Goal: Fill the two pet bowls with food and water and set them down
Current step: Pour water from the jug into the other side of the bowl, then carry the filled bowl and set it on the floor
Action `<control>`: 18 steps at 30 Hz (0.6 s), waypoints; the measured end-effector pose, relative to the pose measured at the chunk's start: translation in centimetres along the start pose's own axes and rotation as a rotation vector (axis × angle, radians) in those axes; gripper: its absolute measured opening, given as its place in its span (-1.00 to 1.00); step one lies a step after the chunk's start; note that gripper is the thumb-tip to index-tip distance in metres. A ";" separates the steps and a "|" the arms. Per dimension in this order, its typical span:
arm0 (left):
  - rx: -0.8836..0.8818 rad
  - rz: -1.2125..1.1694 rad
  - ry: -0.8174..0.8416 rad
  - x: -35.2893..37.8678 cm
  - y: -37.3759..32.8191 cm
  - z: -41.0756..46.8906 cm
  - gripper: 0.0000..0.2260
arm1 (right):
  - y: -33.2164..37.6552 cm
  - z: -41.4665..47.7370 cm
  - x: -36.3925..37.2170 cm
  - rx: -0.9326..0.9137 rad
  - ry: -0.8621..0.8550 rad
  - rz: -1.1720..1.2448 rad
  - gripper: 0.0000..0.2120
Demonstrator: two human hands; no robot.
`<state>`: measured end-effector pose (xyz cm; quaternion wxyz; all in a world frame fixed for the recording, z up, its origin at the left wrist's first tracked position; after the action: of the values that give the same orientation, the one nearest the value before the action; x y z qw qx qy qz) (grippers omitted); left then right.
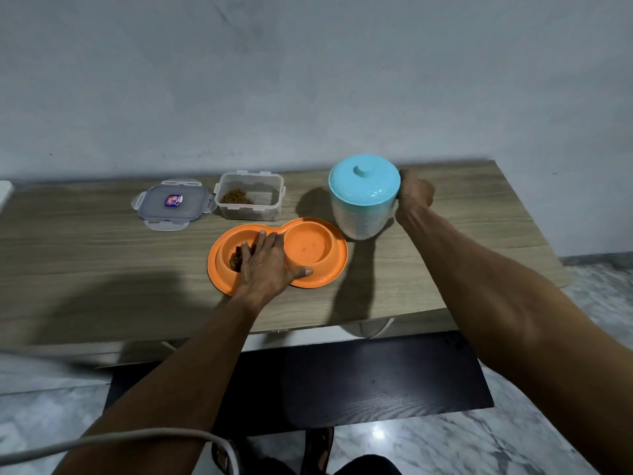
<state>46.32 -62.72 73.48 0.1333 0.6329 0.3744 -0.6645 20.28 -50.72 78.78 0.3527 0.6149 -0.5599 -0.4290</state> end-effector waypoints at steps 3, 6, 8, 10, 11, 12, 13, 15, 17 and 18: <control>0.010 0.000 -0.004 0.1 0.2 0.0 -0.12 | -0.5 0.7 -0.1 0.034 0.011 0.028 -0.92; 0.020 0.008 -0.011 0.2 0.3 0.1 -0.13 | -1.1 1.5 -0.4 0.054 0.005 0.040 -0.88; 0.023 0.008 -0.014 0.3 0.3 0.1 -0.14 | -1.2 1.6 -0.5 0.056 -0.002 0.057 -0.82; 0.024 0.006 -0.010 0.3 0.3 0.1 -0.14 | -1.1 1.5 -0.6 0.056 -0.012 0.070 -0.82; 0.025 0.011 -0.007 0.3 0.2 0.0 -0.13 | -1.0 1.2 -0.8 0.051 -0.015 0.080 -0.80; 0.024 0.020 -0.001 0.3 0.2 -0.1 -0.13 | -1.0 1.0 -0.9 0.052 -0.013 0.098 -0.77; 0.022 0.028 0.005 0.3 0.1 -0.2 -0.12 | -1.1 0.6 -1.2 0.053 -0.024 0.126 -0.75; 0.009 0.029 0.005 0.5 0.1 -0.6 -0.10 | -1.6 0.0 -1.8 0.082 -0.065 0.200 -0.71; -0.016 0.011 -0.033 0.3 0.3 -1.1 -0.09 | -2.8 -0.4 -2.6 0.124 -0.141 0.236 -0.66; -0.033 -0.004 -0.062 0.1 0.5 -1.3 -0.10 | -3.6 -0.3 -2.9 0.129 -0.171 0.222 -0.64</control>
<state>47.55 -62.16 73.34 0.1543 0.6089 0.3823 -0.6777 21.96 -47.44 75.96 0.3090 0.5317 -0.6788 -0.4014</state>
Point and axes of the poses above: each hand's wrist, its own z-axis towards the middle knuckle, its own x-axis out of the palm, y = z × x, the point moved 3 cm from there along z, towards the middle knuckle, and after that the axes turned 5 degrees about -y, right-handed, at the moved point
